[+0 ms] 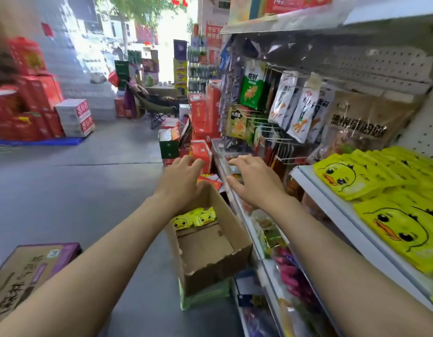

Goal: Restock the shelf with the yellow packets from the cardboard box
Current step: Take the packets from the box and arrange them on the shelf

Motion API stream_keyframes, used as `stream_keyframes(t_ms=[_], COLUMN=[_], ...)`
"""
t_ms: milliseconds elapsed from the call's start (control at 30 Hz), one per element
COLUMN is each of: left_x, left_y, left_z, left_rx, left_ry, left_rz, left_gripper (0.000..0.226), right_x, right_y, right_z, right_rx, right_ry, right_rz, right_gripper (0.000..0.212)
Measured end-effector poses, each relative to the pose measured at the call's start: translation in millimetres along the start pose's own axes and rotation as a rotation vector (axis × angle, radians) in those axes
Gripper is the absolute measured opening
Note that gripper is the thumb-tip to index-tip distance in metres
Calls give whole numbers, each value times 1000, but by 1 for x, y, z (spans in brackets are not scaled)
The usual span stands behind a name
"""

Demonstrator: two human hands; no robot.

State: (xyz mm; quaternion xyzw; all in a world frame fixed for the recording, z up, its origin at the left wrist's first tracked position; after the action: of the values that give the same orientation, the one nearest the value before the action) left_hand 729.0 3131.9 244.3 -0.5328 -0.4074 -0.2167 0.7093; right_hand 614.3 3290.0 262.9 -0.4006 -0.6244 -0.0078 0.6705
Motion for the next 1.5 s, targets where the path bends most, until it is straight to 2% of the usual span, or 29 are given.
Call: stream_keyframes(t_ms=[233, 467, 700, 867, 1167, 1333, 1500], left_x=[-61, -147, -255, -360, -541, -606, -651], left_y=[-59, -102, -117, -110, -42, -15, -8], left_z=[-78, -130, -159, -179, -192, -210, -232], left_rx=[-7, 20, 86, 215, 522, 718, 756], left_ry=[8, 62, 71, 74, 114, 101, 48], left_rz=[-41, -164, -312, -480, -743, -813, -821], left_gripper=[52, 52, 49, 47, 51, 62, 73], right_x=[-81, -171, -297, -405, -580, -658, -716], right_y=[-80, -131, -155, -155, -117, -115, -118], right_z=[-9, 5, 49, 99, 166, 168, 166], right_rx=[-49, -116, -158, -250, -276, -280, -180], right_ry=[-15, -31, -59, -127, -134, -251, -274], right_rz=[-36, -173, -355, -577, -916, -910, -877], right_gripper=[45, 46, 45, 47, 56, 58, 68])
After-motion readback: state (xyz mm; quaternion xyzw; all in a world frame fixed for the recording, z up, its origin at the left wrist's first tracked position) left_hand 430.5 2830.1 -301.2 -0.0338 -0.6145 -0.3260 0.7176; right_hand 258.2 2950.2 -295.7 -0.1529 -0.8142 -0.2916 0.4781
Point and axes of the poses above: each hand's wrist, its own y-axis away from the middle knuckle, its own x-axis out of the back of the hand, z = x × y, the point moved 1 cm from there along -y, towards the middle knuckle, and after that the axes turned 12 degrees about z, right-handed, at the moved point
